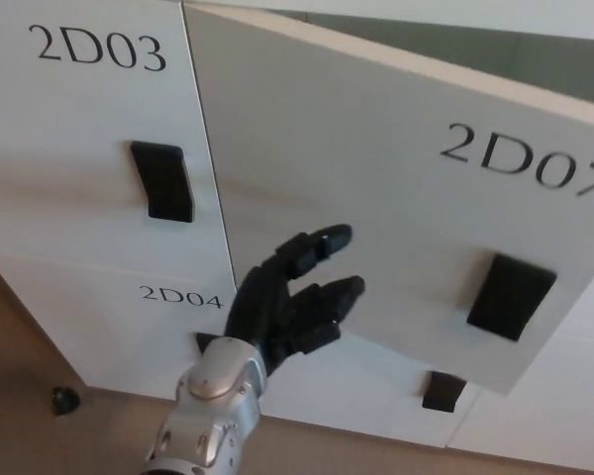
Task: The robot walks towards an open cabinet and lifts its left hand to push the door towards the right to close it.
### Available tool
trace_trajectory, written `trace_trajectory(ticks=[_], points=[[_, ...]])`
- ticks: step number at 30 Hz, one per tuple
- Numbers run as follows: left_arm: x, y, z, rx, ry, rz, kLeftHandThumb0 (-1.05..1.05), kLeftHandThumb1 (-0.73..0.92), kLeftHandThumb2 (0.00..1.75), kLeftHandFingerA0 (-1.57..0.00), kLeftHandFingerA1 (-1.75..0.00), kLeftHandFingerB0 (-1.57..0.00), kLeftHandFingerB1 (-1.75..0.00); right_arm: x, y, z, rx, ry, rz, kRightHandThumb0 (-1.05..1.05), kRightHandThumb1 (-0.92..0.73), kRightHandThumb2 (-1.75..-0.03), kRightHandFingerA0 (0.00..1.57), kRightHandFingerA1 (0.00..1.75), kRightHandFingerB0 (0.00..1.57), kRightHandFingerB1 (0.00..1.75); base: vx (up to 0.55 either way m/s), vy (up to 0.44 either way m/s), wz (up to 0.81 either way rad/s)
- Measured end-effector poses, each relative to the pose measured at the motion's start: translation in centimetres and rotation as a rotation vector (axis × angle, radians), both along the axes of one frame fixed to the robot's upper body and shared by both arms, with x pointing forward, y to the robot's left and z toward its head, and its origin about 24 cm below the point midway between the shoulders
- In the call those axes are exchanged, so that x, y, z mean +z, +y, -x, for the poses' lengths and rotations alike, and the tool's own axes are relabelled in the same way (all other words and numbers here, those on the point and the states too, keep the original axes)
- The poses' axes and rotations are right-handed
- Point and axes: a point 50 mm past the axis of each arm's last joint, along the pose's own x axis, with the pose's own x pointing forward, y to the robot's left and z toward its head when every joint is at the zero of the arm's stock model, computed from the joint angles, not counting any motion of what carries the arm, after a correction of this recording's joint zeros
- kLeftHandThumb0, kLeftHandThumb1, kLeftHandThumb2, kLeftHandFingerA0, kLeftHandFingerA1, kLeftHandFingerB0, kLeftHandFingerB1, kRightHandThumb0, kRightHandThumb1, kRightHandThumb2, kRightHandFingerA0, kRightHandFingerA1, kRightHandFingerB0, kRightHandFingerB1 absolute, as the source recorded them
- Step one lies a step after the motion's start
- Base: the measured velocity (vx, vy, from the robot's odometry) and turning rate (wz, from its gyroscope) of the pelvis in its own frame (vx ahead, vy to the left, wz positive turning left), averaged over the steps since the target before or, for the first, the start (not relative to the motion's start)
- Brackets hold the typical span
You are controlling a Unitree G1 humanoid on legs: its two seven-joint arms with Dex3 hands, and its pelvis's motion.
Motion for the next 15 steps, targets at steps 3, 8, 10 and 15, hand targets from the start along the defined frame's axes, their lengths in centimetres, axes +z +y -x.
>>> trace_trajectory(ticks=[3,8,10,15], points=[[-0.3,-0.7,0.1,-0.033,0.012,-0.013,-0.34,0.68,0.59,-0.46,-0.46,-0.34,-0.39,0.2,-0.1,0.2,-0.018,-0.011,0.010,-0.42,-0.70,-0.61,0.47,0.40,0.45,0.42,0.00,0.000,0.00],[-0.6,-1.5,0.3,-0.069,0.026,-0.028,-0.95,0.62,0.79,-0.67,-0.51,-0.60,-0.48,0.4,-0.3,0.3,-0.038,-0.029,0.024,-0.42,-0.70,-0.61,0.47,0.40,0.45,0.42,0.00,0.000,0.00],[-0.6,-1.9,0.4,-0.089,0.030,-0.036,-1.00,0.33,0.57,-1.00,-0.49,-0.94,-0.47,0.5,-0.3,0.4,-0.048,-0.036,0.029,-0.42,-0.70,-0.61,0.47,0.40,0.45,0.42,0.00,0.000,0.00],[1.3,-4.7,-0.8,-0.171,-0.022,-0.037,0.64,-0.73,0.17,-1.57,-0.67,-1.57,-0.68,0.8,-0.6,0.6,-0.078,-0.065,0.050,-0.42,-0.70,-0.61,0.47,0.40,0.45,0.42,0.00,0.000,0.00]])
